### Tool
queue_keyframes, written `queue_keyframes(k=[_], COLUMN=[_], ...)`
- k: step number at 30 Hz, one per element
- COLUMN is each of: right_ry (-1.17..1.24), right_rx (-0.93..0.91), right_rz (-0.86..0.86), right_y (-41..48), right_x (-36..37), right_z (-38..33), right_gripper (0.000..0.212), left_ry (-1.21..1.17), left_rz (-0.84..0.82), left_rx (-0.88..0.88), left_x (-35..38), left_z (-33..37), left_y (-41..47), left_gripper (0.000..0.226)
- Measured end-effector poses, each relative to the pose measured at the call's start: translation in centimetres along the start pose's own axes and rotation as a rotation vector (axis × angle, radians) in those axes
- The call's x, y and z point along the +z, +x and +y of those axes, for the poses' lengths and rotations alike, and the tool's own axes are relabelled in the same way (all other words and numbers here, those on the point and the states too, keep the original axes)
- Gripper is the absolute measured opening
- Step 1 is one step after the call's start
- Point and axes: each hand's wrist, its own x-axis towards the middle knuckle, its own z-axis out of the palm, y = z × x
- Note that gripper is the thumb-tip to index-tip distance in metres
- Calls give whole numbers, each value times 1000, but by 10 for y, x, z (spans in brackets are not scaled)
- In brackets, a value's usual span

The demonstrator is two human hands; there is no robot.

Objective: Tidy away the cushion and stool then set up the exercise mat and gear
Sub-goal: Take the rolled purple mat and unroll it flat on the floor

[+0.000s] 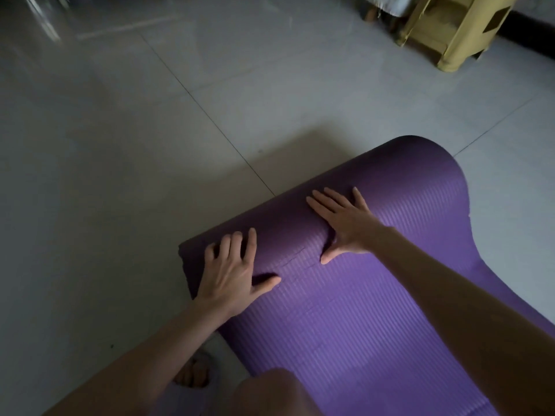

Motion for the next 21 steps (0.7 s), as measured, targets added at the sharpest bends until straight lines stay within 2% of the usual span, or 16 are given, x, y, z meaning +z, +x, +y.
queue_keyframes(k=[3, 6, 8, 10, 12, 16, 18, 21], right_ry=[88, 171, 229, 284, 296, 217, 172, 139], right_rx=[8, 41, 47, 69, 92, 115, 111, 90], right_rz=[-69, 30, 68, -2, -120, -307, -342, -331], right_y=[6, 20, 31, 47, 56, 87, 99, 110], right_x=[-3, -26, -40, -46, -45, -43, -44, -48], right_z=[0, 1, 3, 0, -3, -6, -7, -12], right_gripper=[123, 103, 98, 115, 125, 132, 134, 132], left_ry=[-161, -362, -463, -600, -672, -535, -431, -244], left_rz=[-29, -65, -262, -518, -622, -540, -484, -285], left_rx=[19, -135, -268, -360, -371, -313, -294, -291], left_x=[-3, -7, -6, 0, 6, 20, 22, 17], left_z=[-16, -38, -49, -59, -61, -64, -61, -50], left_y=[20, 50, 68, 82, 88, 93, 91, 81], left_gripper=[92, 87, 102, 121, 121, 110, 107, 104])
